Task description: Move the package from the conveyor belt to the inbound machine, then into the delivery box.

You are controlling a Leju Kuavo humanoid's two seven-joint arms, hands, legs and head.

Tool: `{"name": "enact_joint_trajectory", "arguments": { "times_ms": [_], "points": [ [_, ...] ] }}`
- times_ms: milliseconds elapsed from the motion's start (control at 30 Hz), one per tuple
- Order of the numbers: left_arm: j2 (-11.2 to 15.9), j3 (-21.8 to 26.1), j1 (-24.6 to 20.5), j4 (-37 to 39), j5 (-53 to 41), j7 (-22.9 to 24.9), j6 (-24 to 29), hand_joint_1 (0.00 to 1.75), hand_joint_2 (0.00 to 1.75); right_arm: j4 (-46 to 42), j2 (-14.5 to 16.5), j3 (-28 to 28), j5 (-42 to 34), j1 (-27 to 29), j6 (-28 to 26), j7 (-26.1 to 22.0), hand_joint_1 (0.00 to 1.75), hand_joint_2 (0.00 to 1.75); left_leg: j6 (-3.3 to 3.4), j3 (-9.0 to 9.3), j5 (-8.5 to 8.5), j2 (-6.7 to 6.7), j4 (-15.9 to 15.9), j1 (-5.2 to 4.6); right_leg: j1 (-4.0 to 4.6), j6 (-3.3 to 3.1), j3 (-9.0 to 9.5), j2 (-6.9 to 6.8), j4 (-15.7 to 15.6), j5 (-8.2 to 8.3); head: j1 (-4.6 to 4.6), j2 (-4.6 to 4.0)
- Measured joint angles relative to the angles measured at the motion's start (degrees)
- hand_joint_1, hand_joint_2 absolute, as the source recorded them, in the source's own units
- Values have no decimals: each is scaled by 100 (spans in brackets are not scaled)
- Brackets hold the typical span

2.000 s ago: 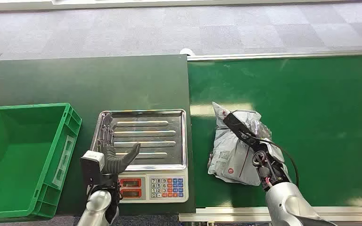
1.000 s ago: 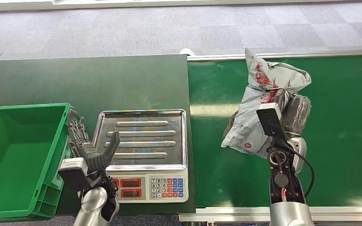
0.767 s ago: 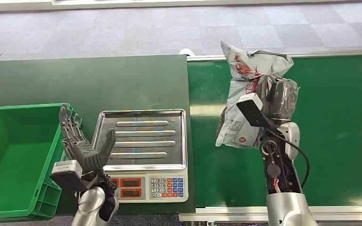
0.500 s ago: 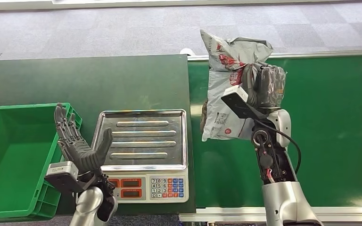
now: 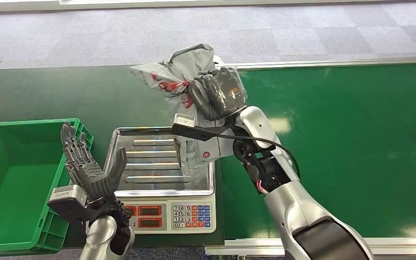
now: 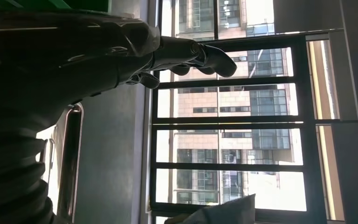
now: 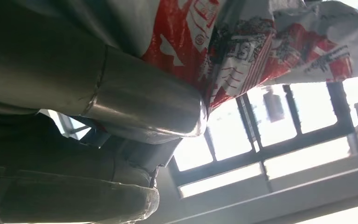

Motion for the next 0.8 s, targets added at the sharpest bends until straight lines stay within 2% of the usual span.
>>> {"name": "enact_joint_trajectory", "arguments": {
  "times_ms": [133, 367, 633, 700, 800],
  "points": [
    [-8, 14, -20, 88, 21, 0, -27, 0, 175, 383, 157, 451, 133, -20, 39, -2, 175, 0, 0, -5, 0, -2, 3, 0, -1, 0, 0, -4, -1, 0, -1, 0],
    [-9, 37, -26, 171, 29, 0, -27, 0, 175, 666, 232, 728, 167, -59, 71, -15, 175, 0, 1, -7, -1, -3, 11, 0, -1, 1, 1, -3, -2, 2, 1, 0],
    [-79, 131, -23, 195, 107, 0, -153, 0, 175, 927, 410, 1126, 56, -77, 403, -136, 175, 0, 1, -7, -1, -3, 11, 3, 3, -1, 0, -3, -1, 2, 0, 0],
    [-106, 191, -19, 189, 137, 0, -255, 0, 175, 1004, 437, 1248, 93, -81, 577, -4, 175, 0, 1, -7, -1, -2, 11, 3, 3, -1, 0, -3, -1, 2, 0, 0],
    [-156, 313, -1, 129, 158, 0, -394, 0, 175, 1143, 455, 1447, 193, -84, 759, 461, 175, 0, 1, -7, -1, -3, 11, 2, 2, -1, 1, -3, -2, 2, 1, 0]
  ]
}}
